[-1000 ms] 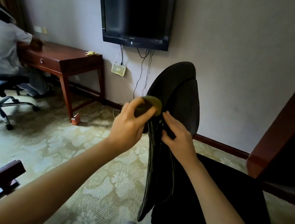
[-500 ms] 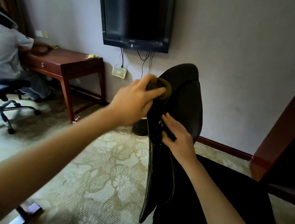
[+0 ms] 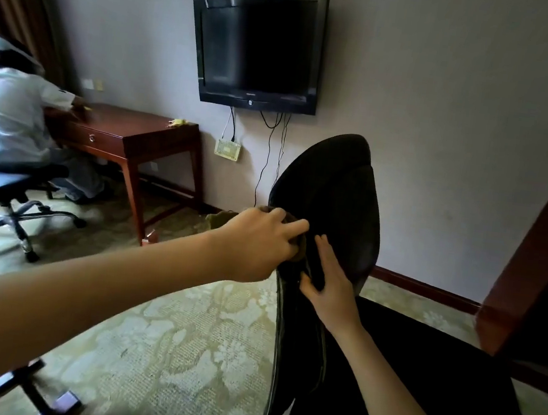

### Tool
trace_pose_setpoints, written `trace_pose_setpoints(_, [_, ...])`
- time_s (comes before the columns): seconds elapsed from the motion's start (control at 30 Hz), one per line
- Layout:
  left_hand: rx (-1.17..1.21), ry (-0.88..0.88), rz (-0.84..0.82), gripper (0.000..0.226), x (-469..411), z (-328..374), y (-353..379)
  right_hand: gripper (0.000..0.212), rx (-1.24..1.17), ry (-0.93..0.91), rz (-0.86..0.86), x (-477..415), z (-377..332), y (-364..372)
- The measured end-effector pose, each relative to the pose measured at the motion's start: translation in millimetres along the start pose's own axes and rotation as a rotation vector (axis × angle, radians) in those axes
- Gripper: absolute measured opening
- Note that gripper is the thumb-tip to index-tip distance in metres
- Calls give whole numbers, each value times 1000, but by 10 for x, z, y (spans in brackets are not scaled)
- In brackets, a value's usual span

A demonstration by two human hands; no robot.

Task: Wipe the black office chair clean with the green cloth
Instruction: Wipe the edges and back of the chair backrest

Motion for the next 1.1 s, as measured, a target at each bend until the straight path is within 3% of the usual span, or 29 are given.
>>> trace_pose_setpoints(0.1, [-14,-114,58,38,-17,-59,-14,74,27,-4,-22,-10,-29,-45])
trace_pose_setpoints(0.2, [107,-455,104,43,-186,-32,-111,73,16,-14,-19,0,-66,-62])
trace_pose_setpoints(0.27, [133,-572,105,44,-256,81,-104,73,7,-21,-16,6,-69,-74])
trace_pose_setpoints(0.43, [163,-546,103,49,-173,521,258,74,1,11,-51,3,-46,-91])
trace_pose_setpoints(0.63, [475,-593,251,54,-113,666,339,71,45,25,-83,6,-27,-120])
trace_pose_setpoints(0.73, [724,-566,499,45,2,705,289,56,-99,65,-80,57,-57,-175])
trace_pose_setpoints(0.83, [1091,-497,577,46,41,836,301,31,-477,163,33,295,-255,-279])
trace_pose_setpoints(0.93, [1722,-470,495,48,-38,955,375,28,-661,160,-7,542,-505,-216])
trace_pose_setpoints(1.03, [2108,-478,396,50,-91,918,392,35,-649,209,19,564,-463,-178])
trace_pose_setpoints(1.1, [2239,-421,295,49,-82,876,375,36,-600,229,103,523,-428,-263])
Point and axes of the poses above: each hand's wrist, its own x-axis away from the middle knuckle, its own y-axis out of the palm, z = x × y, the point moved 3 cm from there along -x, towards the middle knuckle, and after that the axes turned 1 degree about -z, right-handed, at the moved point
